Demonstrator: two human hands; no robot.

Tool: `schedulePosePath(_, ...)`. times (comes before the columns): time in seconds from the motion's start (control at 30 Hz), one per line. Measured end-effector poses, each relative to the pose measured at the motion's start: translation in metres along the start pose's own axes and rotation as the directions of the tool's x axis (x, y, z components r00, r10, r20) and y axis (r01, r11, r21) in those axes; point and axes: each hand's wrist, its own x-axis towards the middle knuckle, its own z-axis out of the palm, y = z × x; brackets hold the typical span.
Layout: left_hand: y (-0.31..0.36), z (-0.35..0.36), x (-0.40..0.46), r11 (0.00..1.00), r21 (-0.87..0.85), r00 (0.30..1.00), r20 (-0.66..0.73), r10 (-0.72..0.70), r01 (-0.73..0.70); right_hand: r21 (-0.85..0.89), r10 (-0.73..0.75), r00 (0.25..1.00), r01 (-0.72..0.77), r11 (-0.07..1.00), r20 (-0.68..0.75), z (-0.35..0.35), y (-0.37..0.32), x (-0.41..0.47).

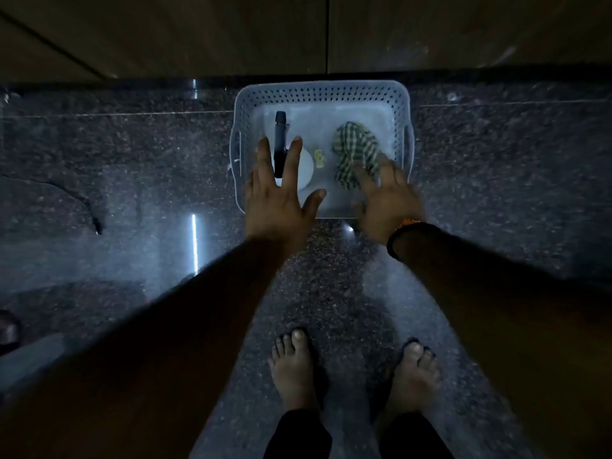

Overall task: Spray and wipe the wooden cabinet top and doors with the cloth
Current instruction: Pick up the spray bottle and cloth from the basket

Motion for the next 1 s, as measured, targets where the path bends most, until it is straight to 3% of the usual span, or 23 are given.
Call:
schedulePosePath(0.23,-0.02,0.037,0.014,0.997,-0.078,0.999,-0.032,-0.013,0.01,-0.02,0.012,0.994,-0.01,1.0,0.107,0.03,-0.002,0.059)
schedulePosePath(0.33,-0.024,0.044,0.018,0.993,-0.116,0.998,-0.055,-0.012,0.005,0.06,0.064,0.986,-0.074,0.995,0.154,0.04,-0.004,0.079)
schedulePosePath(0.43,-0.026,0.048,0.021,0.991,-0.128,0.995,-0.095,0.009,-0.022,0.178,0.133,0.987,-0.147,0.973,0.089,0.046,-0.007,0.093)
schedulePosePath(0.63,-0.023,0.044,0.03,0.995,-0.096,0.989,-0.149,0.008,-0.023,0.023,0.058,0.995,-0.056,0.998,-0.08,0.03,-0.008,0.091)
schedulePosePath(0.73,-0.019,0.036,0.037,0.996,-0.087,0.985,-0.169,-0.018,0.004,0.162,0.156,0.976,-0.132,0.978,-0.15,0.017,-0.007,0.081)
schedulePosePath(0.9,-0.011,0.02,0.045,0.998,-0.057,0.989,-0.15,-0.016,0.007,0.647,0.426,0.881,-0.204,0.735,-0.207,-0.004,-0.006,0.07)
schedulePosePath(0.93,-0.008,0.016,0.044,0.998,-0.06,0.99,-0.142,0.005,-0.014,0.749,0.472,0.864,-0.195,0.634,-0.175,-0.007,-0.007,0.068)
schedulePosePath(1.0,-0.001,0.01,0.04,0.993,-0.1,0.989,-0.145,0.042,-0.056,0.951,0.524,0.851,-0.143,0.276,-0.024,-0.012,-0.008,0.063)
